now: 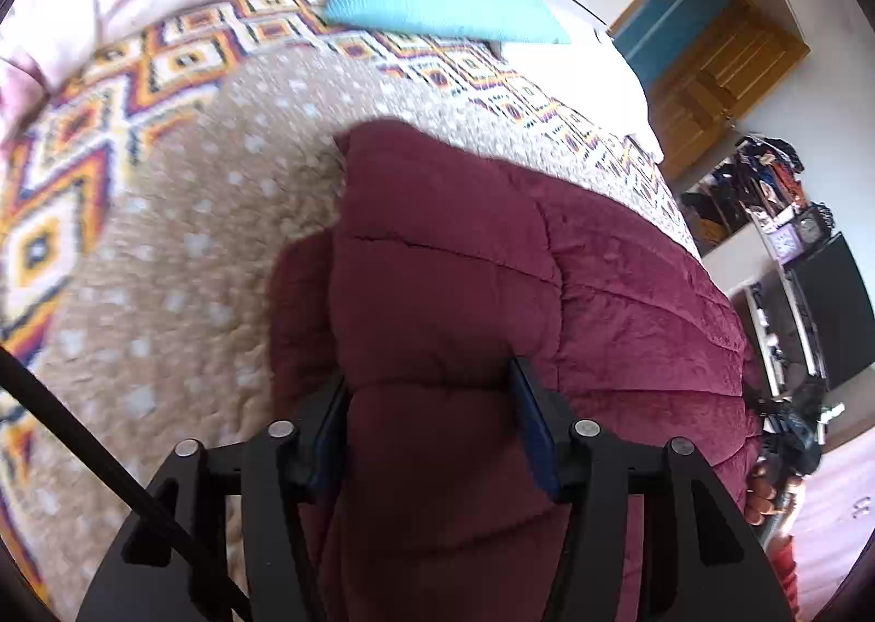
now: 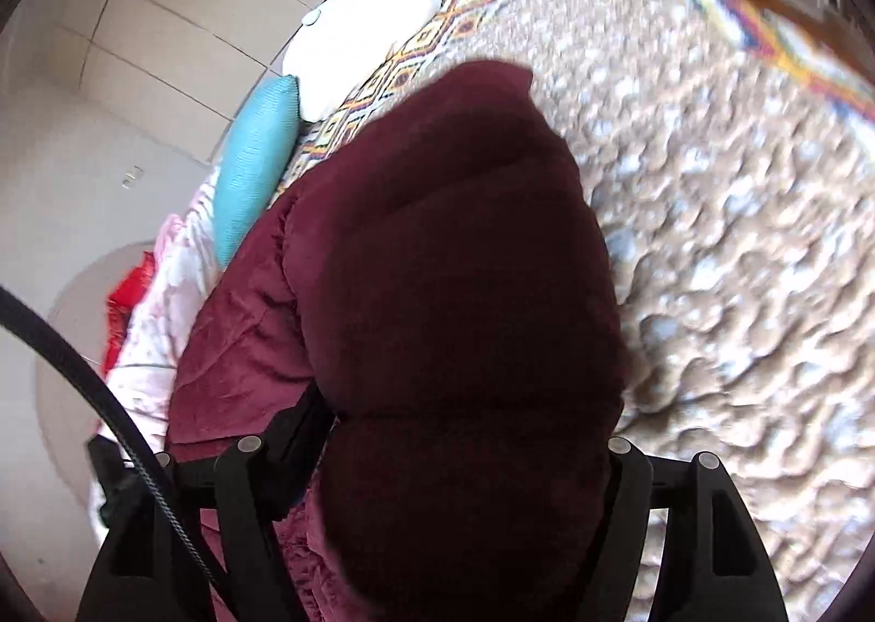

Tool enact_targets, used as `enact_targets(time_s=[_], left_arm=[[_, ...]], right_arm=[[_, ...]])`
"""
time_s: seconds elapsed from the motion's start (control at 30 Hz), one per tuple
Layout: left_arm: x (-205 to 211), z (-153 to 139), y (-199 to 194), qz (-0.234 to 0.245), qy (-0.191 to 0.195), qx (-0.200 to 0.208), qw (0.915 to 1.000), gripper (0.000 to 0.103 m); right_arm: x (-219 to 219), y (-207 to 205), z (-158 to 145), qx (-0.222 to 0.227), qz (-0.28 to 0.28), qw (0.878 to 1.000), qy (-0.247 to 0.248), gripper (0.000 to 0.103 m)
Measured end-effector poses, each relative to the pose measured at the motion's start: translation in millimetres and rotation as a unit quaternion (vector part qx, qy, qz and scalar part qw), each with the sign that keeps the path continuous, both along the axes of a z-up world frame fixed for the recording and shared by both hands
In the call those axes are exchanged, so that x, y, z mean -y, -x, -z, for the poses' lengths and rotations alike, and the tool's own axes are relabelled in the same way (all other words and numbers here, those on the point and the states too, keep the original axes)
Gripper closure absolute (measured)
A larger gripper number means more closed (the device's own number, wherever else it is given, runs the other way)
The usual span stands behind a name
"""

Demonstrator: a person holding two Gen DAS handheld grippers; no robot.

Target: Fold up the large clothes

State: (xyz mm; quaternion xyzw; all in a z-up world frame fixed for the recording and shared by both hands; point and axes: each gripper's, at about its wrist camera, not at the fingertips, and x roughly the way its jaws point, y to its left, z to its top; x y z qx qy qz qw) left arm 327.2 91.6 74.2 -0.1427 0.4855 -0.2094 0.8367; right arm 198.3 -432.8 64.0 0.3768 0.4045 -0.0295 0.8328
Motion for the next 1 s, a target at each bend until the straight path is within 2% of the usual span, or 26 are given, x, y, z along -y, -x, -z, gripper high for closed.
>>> enact_targets(time_s=[0.13,0.23,0.3,0.4,0.53,0.67,0.83,0.9,1.0], left_arm=[[-14,-18,27,-0.037,-0.052,0.022,0.9977,0.046],[-26,-11,49,-0.053,-0.089,0.026,0.9943,0.046],[-31,-6,64,-0.070,-0.124,0.035,0.9892,0.046],[-39,-3,89,-0.090,-0.155,0.048,0.9827,0.046],[-46,-7,129,-0.102,-0.148,0.069,0.9813,0.046],[-40,-12,166,-0.106,-0.165,0.097,0.9758,0.044],[-29,-18,202,-0.123,-0.191,0.131,0.9650,0.044],[-28,-22,217,-0.138,-0.194,0.147,0.9601,0.043],[-25,-26,238,-0.153,-0.195,0.168,0.9543,0.036]], right_arm=[[-6,29,-47,0.030,-0.004,0.997,0.069,0.026],[-1,62,-67,0.038,0.006,0.994,0.107,0.026],[-13,77,-78,0.051,0.005,0.991,0.125,0.026],[-36,94,-86,0.061,-0.005,0.989,0.136,0.026],[-89,108,-84,0.074,-0.055,0.986,0.139,0.026],[-141,99,-67,0.064,-0.110,0.978,0.165,0.026],[-169,70,-23,0.007,-0.105,0.969,0.225,0.027],[-173,64,-15,-0.006,-0.103,0.965,0.239,0.025],[-173,57,-17,-0.020,-0.105,0.964,0.244,0.023]])
